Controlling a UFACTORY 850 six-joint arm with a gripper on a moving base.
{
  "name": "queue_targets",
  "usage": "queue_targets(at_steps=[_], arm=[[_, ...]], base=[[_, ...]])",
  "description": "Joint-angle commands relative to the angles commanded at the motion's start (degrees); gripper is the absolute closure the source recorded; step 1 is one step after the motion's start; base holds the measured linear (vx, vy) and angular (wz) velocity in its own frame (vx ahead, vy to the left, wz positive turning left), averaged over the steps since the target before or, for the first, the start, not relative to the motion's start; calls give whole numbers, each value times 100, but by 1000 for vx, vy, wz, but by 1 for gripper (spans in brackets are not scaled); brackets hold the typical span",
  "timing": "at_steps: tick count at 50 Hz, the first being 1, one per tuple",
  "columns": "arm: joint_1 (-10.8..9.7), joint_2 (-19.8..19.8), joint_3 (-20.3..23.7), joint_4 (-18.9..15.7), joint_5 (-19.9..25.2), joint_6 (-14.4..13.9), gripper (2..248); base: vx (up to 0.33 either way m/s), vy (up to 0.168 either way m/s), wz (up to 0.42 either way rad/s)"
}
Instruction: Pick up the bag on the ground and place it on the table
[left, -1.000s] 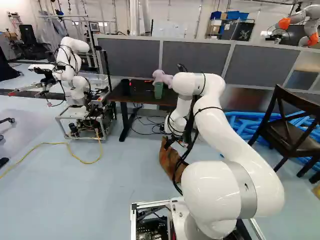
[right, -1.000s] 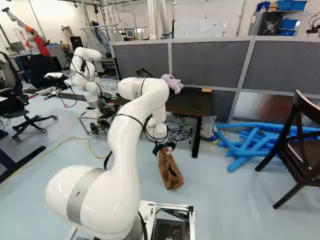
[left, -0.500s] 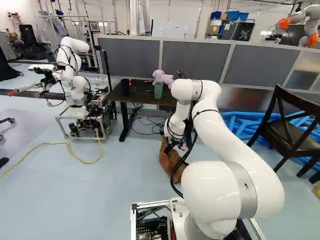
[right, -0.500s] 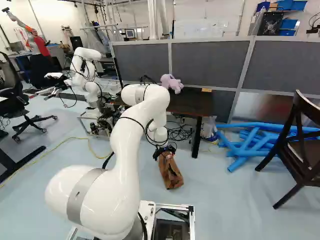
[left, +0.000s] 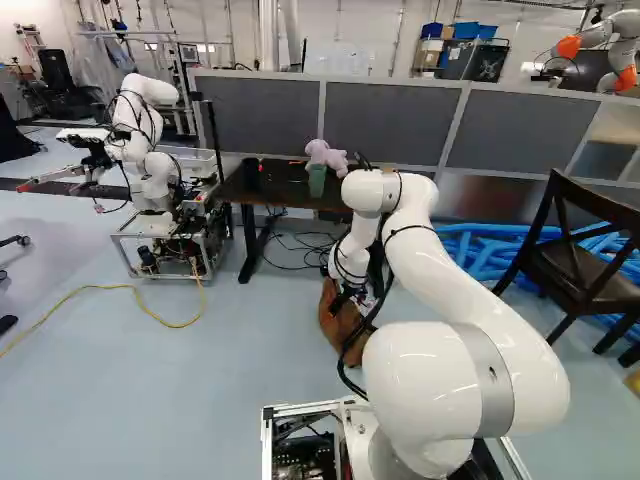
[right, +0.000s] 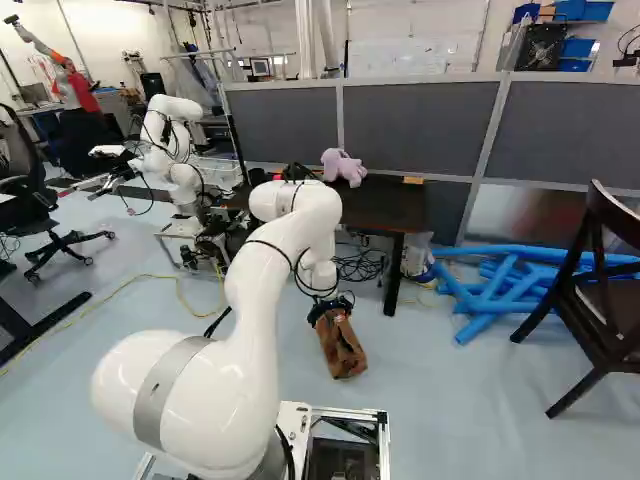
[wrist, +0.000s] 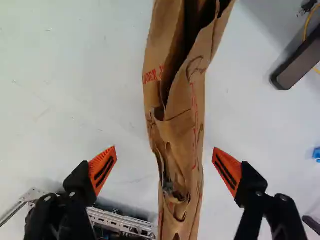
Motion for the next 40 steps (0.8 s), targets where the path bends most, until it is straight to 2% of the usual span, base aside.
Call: queue_targets(at_steps=[16,17,21,22,27,28,32,33,37,38,40], arm=[[-12,-111,-118,0,0,0,6],[-12,-112,-118,0,0,0,39],[-12,-112,-118,0,0,0,39],[-12,-112,-118,0,0,0,76],[-12,-112,-118,0,0,0,76],[-12,-112,-118,0,0,0,114],[-12,-112,-118,0,0,0,114],[-12,-112,-118,0,0,0,152],[-12,-112,-118,0,0,0,152],[-12,-112,-118,0,0,0,190],[-12,-112,-118,0,0,0,190]], base=[[0,0,0],[0,0,0],[0,0,0],[0,0,0],[0,0,0],[0,0,0],[0,0,0],[0,0,0],[0,0,0],[0,0,0],[0,0,0]])
